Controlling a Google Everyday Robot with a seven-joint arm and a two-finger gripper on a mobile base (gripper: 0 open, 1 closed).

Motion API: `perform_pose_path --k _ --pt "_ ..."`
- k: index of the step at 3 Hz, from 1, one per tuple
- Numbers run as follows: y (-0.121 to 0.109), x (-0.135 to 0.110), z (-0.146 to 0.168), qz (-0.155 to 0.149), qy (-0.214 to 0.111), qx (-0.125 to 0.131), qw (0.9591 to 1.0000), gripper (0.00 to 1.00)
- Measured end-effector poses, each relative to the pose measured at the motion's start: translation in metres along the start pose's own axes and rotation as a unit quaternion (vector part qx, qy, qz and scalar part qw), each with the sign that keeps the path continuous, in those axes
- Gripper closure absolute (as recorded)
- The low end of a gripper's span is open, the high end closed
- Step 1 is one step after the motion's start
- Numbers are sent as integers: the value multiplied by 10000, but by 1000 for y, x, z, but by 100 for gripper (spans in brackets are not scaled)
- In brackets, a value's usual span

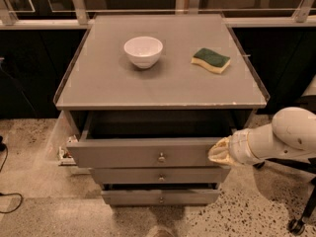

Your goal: Close top drawer

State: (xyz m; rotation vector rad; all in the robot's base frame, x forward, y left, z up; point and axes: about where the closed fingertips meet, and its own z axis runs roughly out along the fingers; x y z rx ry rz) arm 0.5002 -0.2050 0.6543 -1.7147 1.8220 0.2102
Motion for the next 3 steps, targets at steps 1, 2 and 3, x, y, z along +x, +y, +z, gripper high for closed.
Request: perform_pose_path --k 1,2,3 --pt "0 0 0 0 0 0 10000 58" --pt "0 0 0 0 0 0 10000 35" --pt "0 0 0 0 0 -1 10000 11"
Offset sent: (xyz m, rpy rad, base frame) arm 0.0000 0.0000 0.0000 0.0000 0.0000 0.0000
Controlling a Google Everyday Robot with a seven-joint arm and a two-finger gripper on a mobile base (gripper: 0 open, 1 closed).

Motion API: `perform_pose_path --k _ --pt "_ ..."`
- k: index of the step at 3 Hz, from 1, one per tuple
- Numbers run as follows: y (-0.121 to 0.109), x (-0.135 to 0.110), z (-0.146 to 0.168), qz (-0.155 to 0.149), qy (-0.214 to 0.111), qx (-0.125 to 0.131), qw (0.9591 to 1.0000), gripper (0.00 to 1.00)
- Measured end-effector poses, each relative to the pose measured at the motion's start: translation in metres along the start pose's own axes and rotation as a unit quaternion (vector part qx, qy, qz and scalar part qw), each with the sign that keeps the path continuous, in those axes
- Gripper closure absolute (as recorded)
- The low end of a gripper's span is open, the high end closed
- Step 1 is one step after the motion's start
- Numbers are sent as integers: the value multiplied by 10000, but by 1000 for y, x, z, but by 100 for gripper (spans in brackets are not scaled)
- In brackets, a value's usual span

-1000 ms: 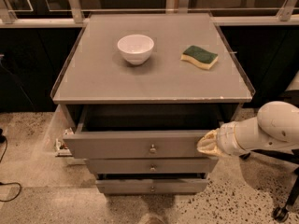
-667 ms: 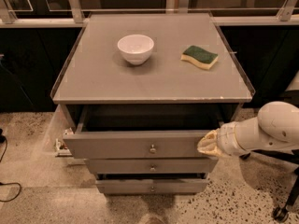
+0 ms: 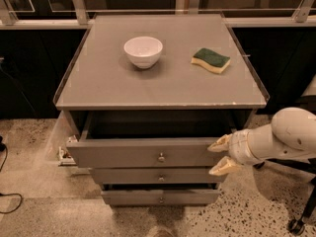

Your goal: Close top drawer

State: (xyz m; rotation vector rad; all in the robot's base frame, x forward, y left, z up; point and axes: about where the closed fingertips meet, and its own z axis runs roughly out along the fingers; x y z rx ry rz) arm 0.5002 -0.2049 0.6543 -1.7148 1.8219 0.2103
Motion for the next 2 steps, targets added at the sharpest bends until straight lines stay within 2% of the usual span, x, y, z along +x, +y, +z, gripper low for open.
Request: perform_pose_path --k 1,2 --pt "0 0 0 0 0 0 10000 0" --pt "0 0 0 0 0 0 10000 0"
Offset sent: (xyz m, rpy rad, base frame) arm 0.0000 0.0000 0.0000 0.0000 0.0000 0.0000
